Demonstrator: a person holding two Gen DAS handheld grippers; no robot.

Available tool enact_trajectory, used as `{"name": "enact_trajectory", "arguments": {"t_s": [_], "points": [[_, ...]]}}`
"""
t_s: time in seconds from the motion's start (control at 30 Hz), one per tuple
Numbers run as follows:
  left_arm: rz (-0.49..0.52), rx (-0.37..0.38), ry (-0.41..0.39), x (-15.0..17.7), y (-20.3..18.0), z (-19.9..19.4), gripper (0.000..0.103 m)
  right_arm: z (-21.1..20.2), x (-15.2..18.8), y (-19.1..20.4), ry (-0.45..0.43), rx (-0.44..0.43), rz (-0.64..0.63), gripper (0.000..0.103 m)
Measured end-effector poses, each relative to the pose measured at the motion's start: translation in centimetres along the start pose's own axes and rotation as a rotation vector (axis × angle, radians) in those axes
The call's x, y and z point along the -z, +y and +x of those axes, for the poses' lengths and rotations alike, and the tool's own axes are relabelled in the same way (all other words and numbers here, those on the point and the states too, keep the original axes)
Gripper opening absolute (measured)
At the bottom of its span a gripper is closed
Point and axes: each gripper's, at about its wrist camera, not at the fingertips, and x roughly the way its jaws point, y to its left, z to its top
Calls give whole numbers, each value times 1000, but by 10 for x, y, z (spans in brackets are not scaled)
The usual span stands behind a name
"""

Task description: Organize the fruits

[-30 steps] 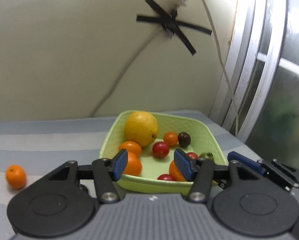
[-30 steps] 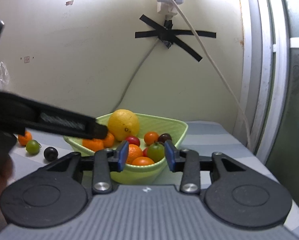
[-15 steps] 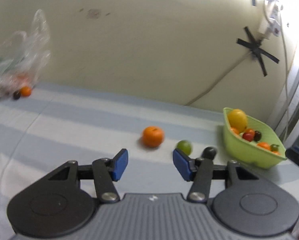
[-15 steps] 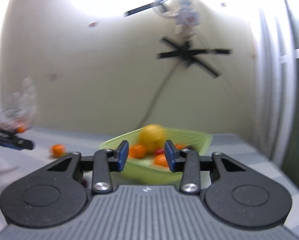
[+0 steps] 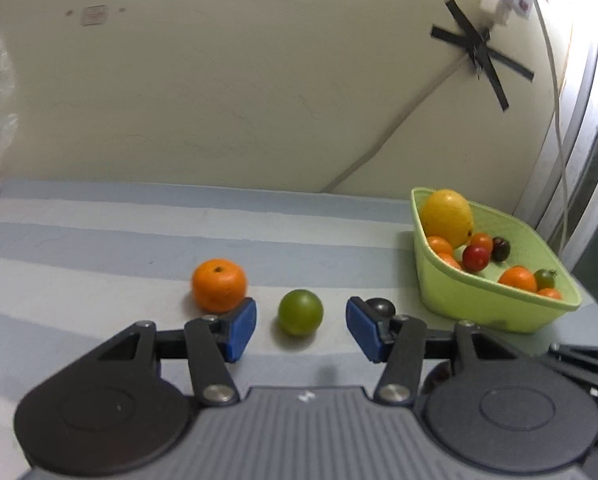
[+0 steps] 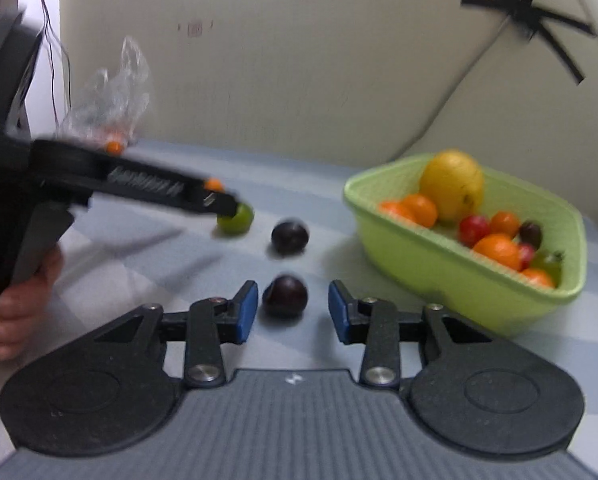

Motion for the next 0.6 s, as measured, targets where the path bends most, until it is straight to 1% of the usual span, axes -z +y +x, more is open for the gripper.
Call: {"name": "enact_trajectory", "arguments": {"t_s": [0.03, 0.07, 0.13, 0.17, 0.23, 0.3, 0.4, 0.5, 0.57, 0.6], "points": [[12, -5, 7, 0, -3, 5, 45, -2, 1, -1, -1, -15, 3, 27], [21, -6, 19, 0, -4, 11, 38, -3, 2, -2, -5, -18, 4, 27], [22, -17, 26, 3, -4, 19, 30, -4, 4, -2, -4, -22, 8, 27], [13, -20, 27, 4, -3, 20, 29, -4, 4, -3, -6, -24, 12, 27], [-24, -3, 29, 6, 3, 17, 28, -6, 4, -5, -13, -27, 25, 27], [-37, 3, 31, 11, 6, 7, 28, -8, 4, -8, -27, -29, 38, 27], [-17, 24, 26, 32, 6, -23, 28, -16, 7, -5, -49, -29, 33, 27], [2, 54, 33, 56, 4, -53, 28, -23, 13, 2, -26, -39, 19, 27], [26, 70, 26, 72, 0, -74, 28, -29, 19, 11, -4, -62, 9, 27], [37, 80, 23, 81, -2, -84, 28, -34, 24, 17, -3, -57, -3, 27]]}}
